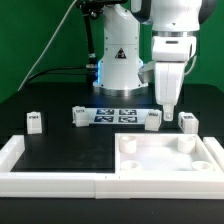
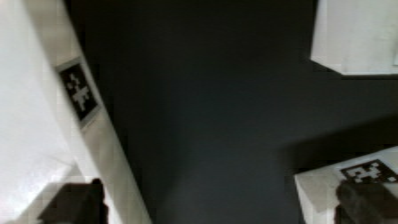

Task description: Assemble one leg

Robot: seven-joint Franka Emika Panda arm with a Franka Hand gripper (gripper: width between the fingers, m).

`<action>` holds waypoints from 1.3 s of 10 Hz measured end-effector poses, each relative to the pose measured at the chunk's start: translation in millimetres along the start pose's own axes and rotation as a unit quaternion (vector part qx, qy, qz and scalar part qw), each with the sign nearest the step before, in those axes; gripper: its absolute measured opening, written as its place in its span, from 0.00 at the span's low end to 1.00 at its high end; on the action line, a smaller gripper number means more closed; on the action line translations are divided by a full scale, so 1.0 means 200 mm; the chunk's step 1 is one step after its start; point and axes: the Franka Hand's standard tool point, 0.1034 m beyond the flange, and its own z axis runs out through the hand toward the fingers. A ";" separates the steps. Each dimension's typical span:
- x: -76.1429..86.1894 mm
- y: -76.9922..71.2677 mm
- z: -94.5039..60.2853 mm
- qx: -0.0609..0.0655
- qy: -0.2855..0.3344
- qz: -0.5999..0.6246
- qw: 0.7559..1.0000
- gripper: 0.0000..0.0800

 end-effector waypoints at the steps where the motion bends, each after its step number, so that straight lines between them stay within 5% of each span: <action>1: 0.00 0.00 0.00 0.000 0.000 0.004 1.000 0.81; 5: 0.01 -0.01 0.01 0.001 0.004 0.209 0.978 0.81; 7: 0.03 -0.11 0.05 0.007 0.007 0.349 0.937 0.81; 10: 0.14 -0.20 0.06 0.021 0.006 0.537 0.843 0.81; 13: 0.21 -0.25 0.07 0.025 0.003 0.559 0.829 0.81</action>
Offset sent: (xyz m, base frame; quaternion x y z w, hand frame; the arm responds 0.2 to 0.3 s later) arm 0.0000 0.0000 0.0000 0.0000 0.0000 0.2667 0.9638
